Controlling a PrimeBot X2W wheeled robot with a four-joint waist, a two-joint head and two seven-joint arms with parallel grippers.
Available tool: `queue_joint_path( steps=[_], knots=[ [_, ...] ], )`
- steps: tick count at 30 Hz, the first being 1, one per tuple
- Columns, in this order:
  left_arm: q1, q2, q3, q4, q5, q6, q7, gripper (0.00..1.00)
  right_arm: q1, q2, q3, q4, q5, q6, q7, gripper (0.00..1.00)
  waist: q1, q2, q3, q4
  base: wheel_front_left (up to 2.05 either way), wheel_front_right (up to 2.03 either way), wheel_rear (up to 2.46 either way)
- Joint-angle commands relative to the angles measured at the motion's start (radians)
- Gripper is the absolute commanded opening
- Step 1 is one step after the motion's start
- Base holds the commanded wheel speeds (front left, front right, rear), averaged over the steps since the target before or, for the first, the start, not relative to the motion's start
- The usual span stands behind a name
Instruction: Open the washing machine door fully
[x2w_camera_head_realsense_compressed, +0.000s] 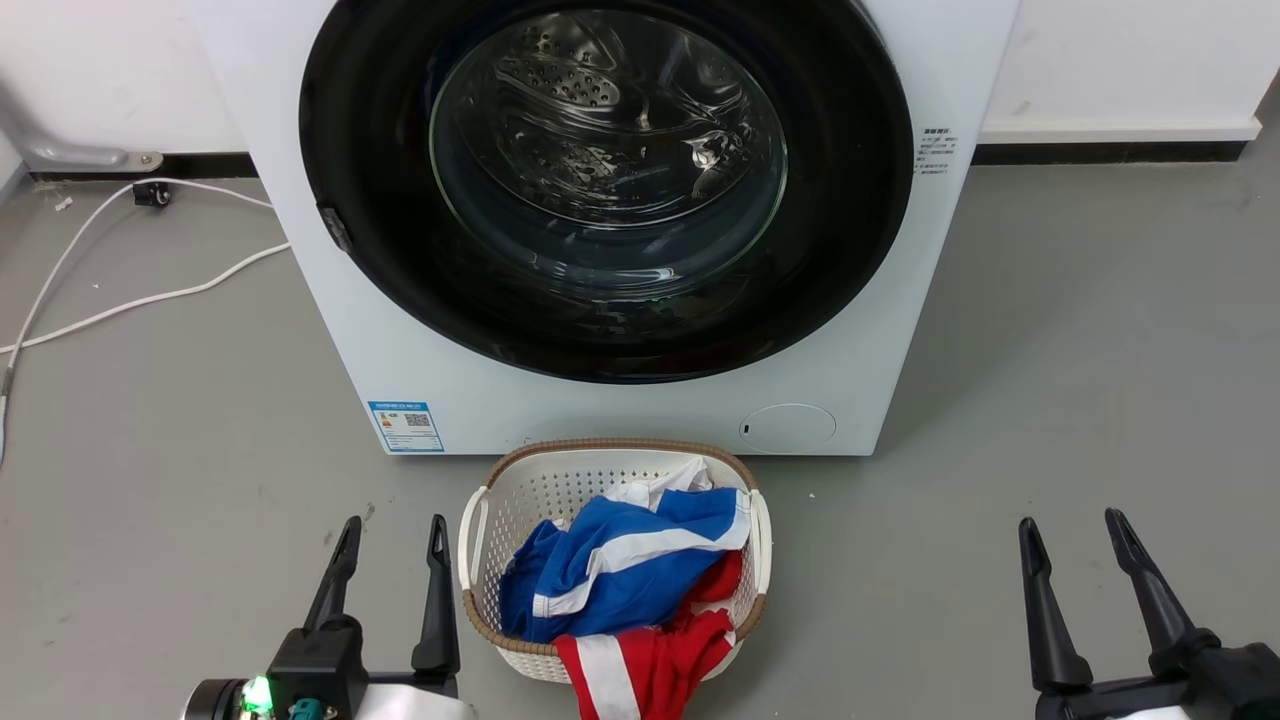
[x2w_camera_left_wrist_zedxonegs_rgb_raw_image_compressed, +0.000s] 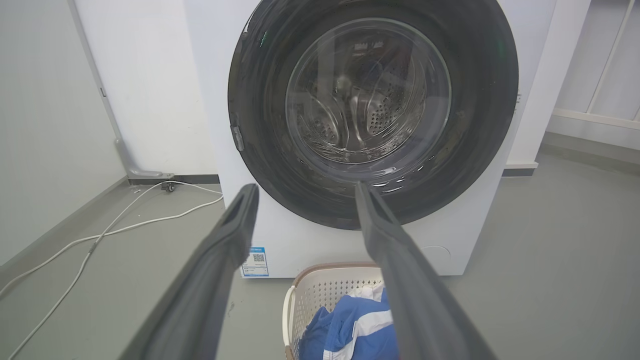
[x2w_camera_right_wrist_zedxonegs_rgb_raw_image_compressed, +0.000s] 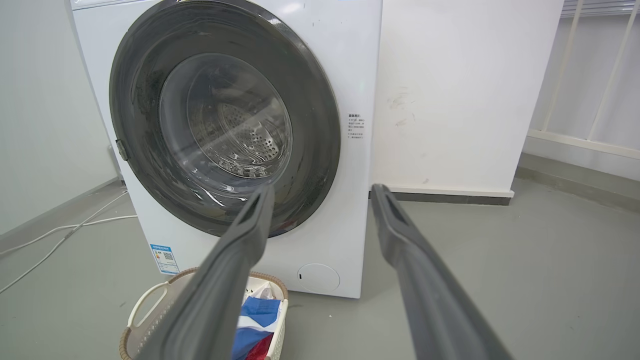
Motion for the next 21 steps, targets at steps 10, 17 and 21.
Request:
queue_joint_path(
  steps=[10,17,21],
  knots=[
    [0.009,-0.004,0.012,0.010,0.007,-0.010,-0.003,1.00,0.007,-0.003,-0.005,0.014,0.022,0.000,-0.002,1.00,0.0000,0.0000,-0.001,-0.001,0.00,0.00,0.00],
    [0.012,-0.005,0.014,0.013,0.011,-0.009,-0.003,1.00,0.010,-0.003,-0.002,0.016,0.015,0.000,-0.002,0.31,0.0000,0.0000,-0.004,0.000,0.00,0.00,0.00],
    [0.013,-0.006,0.015,0.012,0.011,-0.007,-0.003,1.00,0.003,-0.003,0.004,0.006,0.040,0.000,-0.002,0.00,0.0000,0.0000,-0.004,-0.001,0.00,0.00,0.00]
  ],
)
